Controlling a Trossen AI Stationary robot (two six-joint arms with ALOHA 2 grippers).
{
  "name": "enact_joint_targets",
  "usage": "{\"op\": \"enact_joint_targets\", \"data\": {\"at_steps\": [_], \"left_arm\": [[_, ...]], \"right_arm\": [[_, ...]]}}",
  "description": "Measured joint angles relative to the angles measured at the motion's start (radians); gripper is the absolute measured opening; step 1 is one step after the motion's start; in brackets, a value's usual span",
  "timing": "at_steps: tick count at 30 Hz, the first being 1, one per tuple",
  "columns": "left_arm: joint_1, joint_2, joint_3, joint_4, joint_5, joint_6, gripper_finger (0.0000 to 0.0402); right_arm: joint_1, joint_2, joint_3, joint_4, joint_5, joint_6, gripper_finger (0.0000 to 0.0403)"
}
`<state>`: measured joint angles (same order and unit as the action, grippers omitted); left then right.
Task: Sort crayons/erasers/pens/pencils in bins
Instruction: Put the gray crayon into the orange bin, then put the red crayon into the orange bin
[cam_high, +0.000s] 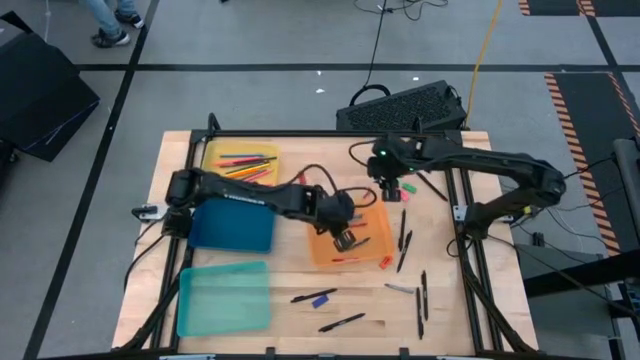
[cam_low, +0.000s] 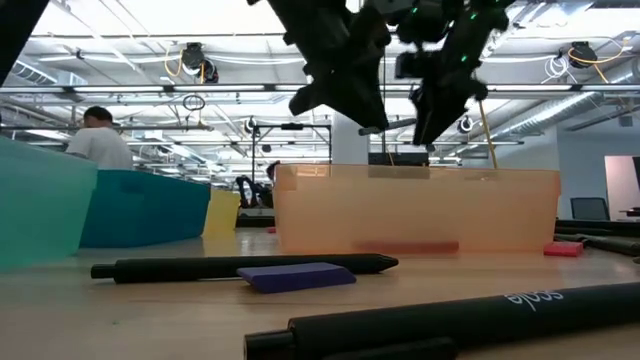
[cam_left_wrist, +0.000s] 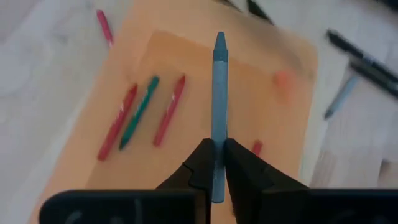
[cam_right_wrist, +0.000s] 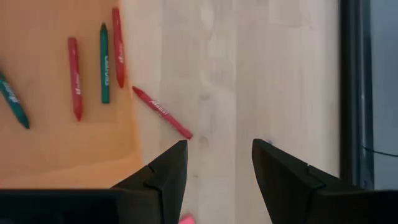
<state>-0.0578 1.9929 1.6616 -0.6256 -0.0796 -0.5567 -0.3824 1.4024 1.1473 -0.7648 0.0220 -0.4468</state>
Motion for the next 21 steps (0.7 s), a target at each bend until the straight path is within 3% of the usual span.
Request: {"op": "enact_joint_targets", "data": {"at_steps": [10,17,21], "left_arm": [[-0.029,0.095,0.0,-0.041,0.085,0.08,0.0051],[-0.043,0.071,-0.001,-0.157,0.104,0.147,0.0169],[-0.057,0.028,-0.001,-0.302,0.018,0.196,0.023]], "right_arm": [[-0.016,0.139,-0.002,0.069,-0.079,-0.074,0.0171],[0.007,0.193,-0.073,0.118,-0.076,-0.035,0.0171],[0.083,0.205,-0.089,0.085,-0.098,0.051,0.0171]]}}
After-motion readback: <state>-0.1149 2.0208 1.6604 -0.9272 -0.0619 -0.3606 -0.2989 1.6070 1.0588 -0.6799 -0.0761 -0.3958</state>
